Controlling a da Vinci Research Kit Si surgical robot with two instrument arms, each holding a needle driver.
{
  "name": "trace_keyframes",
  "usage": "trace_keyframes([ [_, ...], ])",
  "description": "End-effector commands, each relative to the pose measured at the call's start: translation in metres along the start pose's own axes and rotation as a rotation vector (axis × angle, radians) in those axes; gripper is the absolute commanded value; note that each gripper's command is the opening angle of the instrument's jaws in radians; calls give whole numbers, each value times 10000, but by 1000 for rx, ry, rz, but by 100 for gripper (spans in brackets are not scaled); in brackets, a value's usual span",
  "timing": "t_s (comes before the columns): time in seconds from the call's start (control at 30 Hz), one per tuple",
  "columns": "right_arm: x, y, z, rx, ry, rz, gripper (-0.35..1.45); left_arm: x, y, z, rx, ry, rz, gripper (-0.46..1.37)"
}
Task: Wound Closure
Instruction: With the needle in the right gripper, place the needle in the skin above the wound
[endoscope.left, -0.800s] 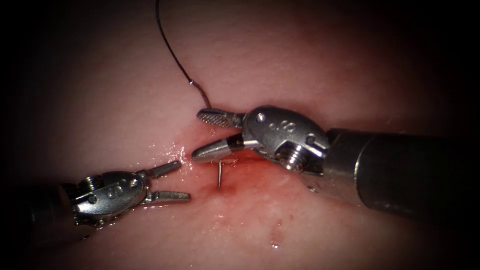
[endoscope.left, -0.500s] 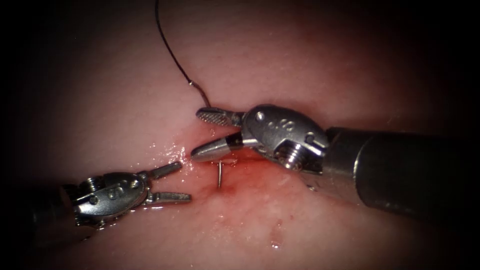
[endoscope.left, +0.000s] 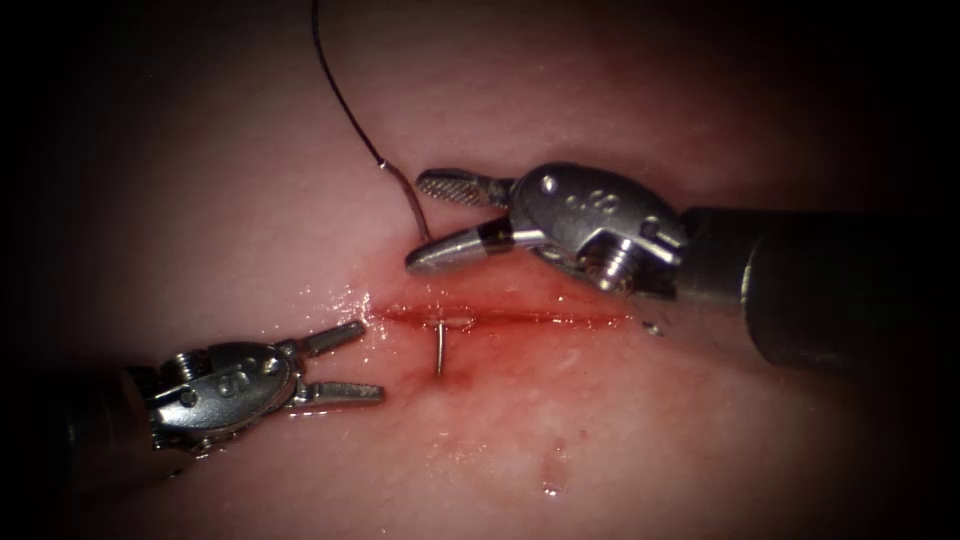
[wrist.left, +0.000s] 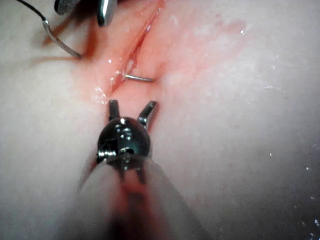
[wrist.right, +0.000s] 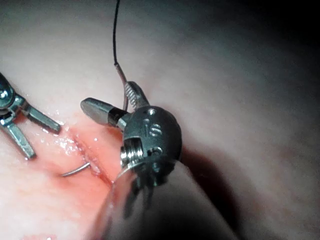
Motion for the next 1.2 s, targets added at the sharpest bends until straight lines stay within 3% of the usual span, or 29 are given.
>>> trace_keyframes([
  [0.03,0,3,2,7,4,-8,108,-1,0,0,0,1,1,42],
  [0.63,1,24,38,114,95,-115,107,-2,-1,-1,-7,0,4,39],
  [0.83,-6,28,42,139,34,-137,106,-2,-1,-2,-8,0,4,40],
  [1.2,-17,31,49,164,31,-166,102,-2,-1,-1,-7,0,5,38],
])
